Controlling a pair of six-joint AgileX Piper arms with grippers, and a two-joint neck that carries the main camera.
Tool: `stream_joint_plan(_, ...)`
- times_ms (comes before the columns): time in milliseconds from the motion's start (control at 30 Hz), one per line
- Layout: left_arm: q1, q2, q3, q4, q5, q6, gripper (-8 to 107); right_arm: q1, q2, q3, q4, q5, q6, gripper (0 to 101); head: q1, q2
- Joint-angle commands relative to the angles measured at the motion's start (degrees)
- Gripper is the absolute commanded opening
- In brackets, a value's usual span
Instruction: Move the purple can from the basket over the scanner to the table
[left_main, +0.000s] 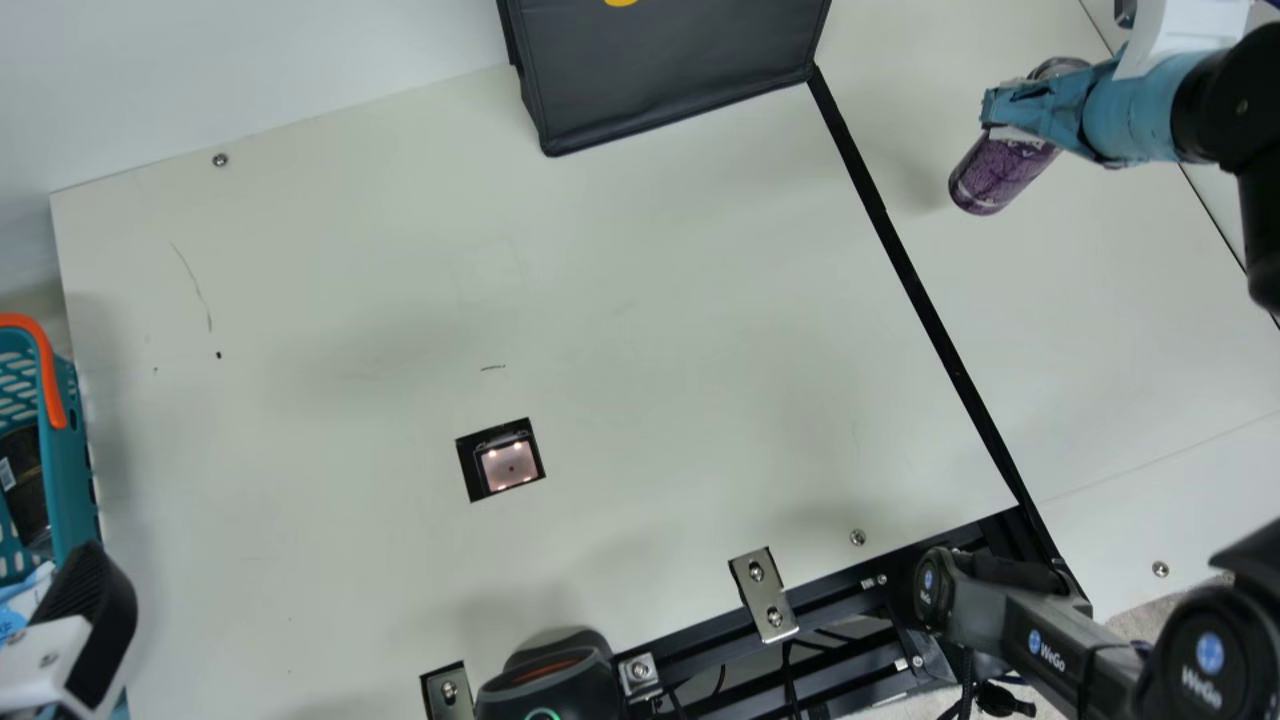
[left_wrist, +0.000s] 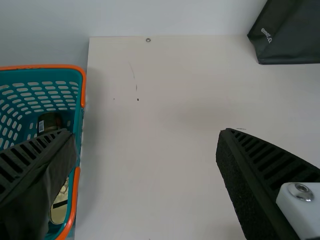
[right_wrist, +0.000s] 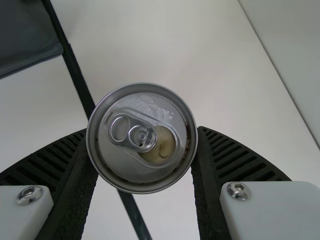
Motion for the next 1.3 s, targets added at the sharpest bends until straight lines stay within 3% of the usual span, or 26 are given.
stream_joint_plan(0, 0.0, 0.0, 0.0, 0.0, 0.0, 0.0, 90, -0.1, 2.9, -2.0, -0.3, -0.4, 0.0, 0, -1.7, -0.1)
stream_joint_plan(633, 0.0, 0.0, 0.0, 0.0, 0.0, 0.0, 90, -2.1, 22.3, -20.9, -2.0, -0.5, -0.2, 0, -1.7, -0.1)
stream_joint_plan(1267, 0.0, 0.0, 0.0, 0.0, 0.0, 0.0, 90, -3.7, 32.8, -31.4, -0.7, 1.7, 0.6, 0, -1.7, -0.1)
